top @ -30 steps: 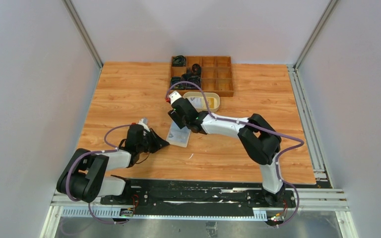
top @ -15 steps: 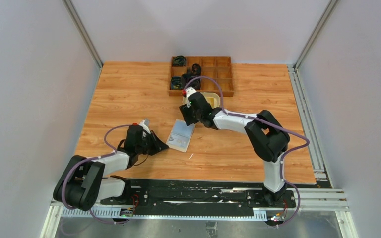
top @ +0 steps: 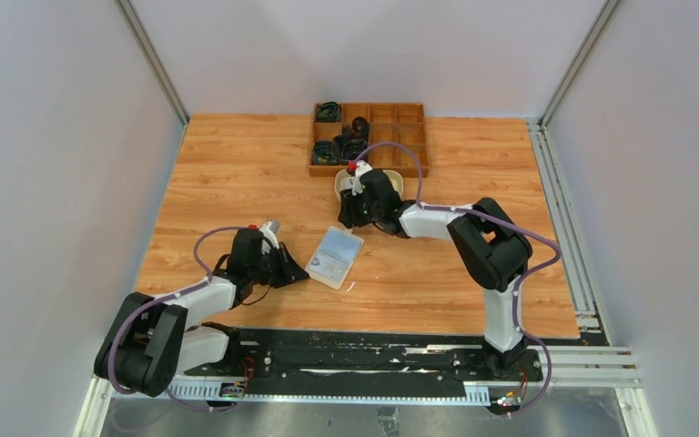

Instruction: Take the credit cards out of the card holder

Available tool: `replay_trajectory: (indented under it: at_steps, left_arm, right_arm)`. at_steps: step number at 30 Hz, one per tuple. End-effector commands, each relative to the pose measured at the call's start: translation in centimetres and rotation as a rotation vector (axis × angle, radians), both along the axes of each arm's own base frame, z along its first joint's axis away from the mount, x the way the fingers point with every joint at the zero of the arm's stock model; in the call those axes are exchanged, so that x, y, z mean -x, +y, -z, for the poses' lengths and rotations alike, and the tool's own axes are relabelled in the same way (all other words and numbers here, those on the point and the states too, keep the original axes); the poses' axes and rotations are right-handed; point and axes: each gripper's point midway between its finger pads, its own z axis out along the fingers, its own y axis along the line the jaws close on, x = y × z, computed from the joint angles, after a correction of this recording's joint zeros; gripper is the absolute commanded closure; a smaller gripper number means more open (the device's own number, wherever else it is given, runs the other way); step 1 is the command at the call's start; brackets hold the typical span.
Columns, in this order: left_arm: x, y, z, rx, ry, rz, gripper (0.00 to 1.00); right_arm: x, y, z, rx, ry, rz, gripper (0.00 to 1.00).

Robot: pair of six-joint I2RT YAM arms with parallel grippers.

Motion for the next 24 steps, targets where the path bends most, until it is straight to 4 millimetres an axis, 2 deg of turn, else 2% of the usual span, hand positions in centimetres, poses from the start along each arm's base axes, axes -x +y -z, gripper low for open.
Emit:
replay_trajectory:
  at_steps: [1, 3, 6, 8, 9, 12, 16, 18, 24]
  left_arm:
    - [1.6, 0.7, 1.4, -0.075, 0.059, 0.058, 1.0]
    - [1.5, 0.9, 1.2, -0.092, 0.053, 0.065, 1.0]
    - [1.1, 1.2, 1.1, -0.113, 0.044, 0.047, 1.0]
    - [0.8, 1.3, 1.0, -0.113, 0.039, 0.024, 1.0]
    - [0.6, 1.4, 1.0, -0.111, 0.039, 0.01, 1.0]
    - [0.1, 1.5, 1.1, -0.101, 0.052, -0.039, 1.0]
    - [-0.3, 1.1, 1.1, -0.045, 0.057, -0.088, 0.74]
    - [-0.2, 1.1, 1.1, -0.033, 0.06, -0.112, 0.67]
    - [-0.1, 1.7, 0.6, -0.002, 0.037, -0.19, 0.62]
  right_arm:
    - [0.3, 0.7, 1.1, -0.053, 0.054, -0.032, 0.64]
    - [0.4, 0.5, 1.3, -0.053, 0.065, -0.027, 0.78]
    - [0.8, -0.2, 1.8, -0.046, 0.076, -0.009, 0.83]
    - [0.9, -0.7, 2.1, -0.043, 0.084, 0.001, 0.97]
    - [1.0, -0.9, 2.2, -0.043, 0.091, 0.009, 1.0]
    - [1.2, -1.7, 2.5, -0.046, 0.103, 0.053, 1.0]
    - [1.6, -3.2, 2.8, -0.059, 0.135, 0.152, 1.0]
    - [1.8, -3.9, 3.0, -0.069, 0.154, 0.21, 1.0]
    - [2.7, -5.4, 3.4, -0.137, 0.242, 0.388, 1.0]
